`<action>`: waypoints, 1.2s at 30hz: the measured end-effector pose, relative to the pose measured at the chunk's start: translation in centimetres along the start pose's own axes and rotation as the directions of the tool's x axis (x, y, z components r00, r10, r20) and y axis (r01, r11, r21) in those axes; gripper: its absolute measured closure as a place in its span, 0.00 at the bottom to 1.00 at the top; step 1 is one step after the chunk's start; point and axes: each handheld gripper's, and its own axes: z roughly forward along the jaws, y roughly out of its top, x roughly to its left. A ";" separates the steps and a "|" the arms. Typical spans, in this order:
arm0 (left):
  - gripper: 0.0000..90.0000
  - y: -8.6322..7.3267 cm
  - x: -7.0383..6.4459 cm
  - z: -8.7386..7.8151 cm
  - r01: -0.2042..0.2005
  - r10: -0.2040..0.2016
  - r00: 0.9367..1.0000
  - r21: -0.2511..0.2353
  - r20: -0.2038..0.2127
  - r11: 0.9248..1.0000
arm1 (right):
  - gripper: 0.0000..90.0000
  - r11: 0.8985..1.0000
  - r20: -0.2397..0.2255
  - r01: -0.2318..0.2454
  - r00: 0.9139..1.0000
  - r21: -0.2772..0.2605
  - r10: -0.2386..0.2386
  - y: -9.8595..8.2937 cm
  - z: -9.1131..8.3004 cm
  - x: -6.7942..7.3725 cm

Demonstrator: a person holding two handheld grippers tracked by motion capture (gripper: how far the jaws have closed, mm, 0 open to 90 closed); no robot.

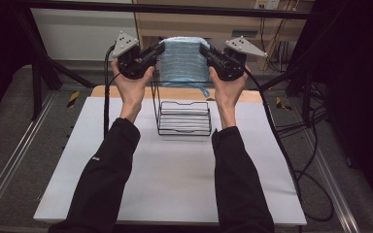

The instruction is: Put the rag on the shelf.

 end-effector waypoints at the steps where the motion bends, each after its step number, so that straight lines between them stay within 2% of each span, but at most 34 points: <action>1: 0.92 -0.1 0.0 0.0 -0.003 0.003 1.000 0.004 0.002 1.000 | 0.90 1.000 -0.002 -0.006 1.000 0.003 0.006 -0.2 0.0 0.0; 8: 0.92 -0.9 0.0 -0.6 -0.006 0.005 1.000 0.018 0.023 1.000 | 0.90 1.000 -0.012 -0.013 1.000 0.016 0.013 -1.0 -0.4 0.1; 14: 0.92 -1.2 -0.3 -1.4 -0.041 0.039 0.999 0.038 0.037 0.998 | 0.89 0.999 -0.025 -0.033 0.999 0.033 0.034 -1.7 -1.1 0.3; 16: 0.92 -1.3 -0.3 -1.7 -0.043 0.040 0.998 0.045 0.056 0.998 | 0.89 0.998 -0.036 -0.041 0.998 0.041 0.042 -1.8 -1.3 0.3; 19: 0.92 -1.5 -0.4 -2.0 -0.036 0.032 0.996 0.056 0.077 0.998 | 0.89 0.998 -0.047 -0.041 0.998 0.055 0.043 -2.1 -1.7 0.3; 26: 0.91 -1.4 -0.9 -2.9 -0.040 0.032 0.995 0.087 0.099 0.995 | 0.89 0.996 -0.069 -0.033 0.997 0.080 0.038 -2.3 -2.7 0.5; 31: 0.91 -1.5 -1.0 -3.0 -0.048 0.036 0.994 0.113 0.103 0.992 | 0.88 0.994 -0.082 -0.025 0.996 0.109 0.034 -2.5 -2.9 0.5; 36: 0.91 -1.8 -1.2 -3.5 -0.068 0.051 0.990 0.131 0.130 0.989 | 0.88 0.993 -0.093 -0.008 0.995 0.121 0.020 -2.7 -3.3 0.5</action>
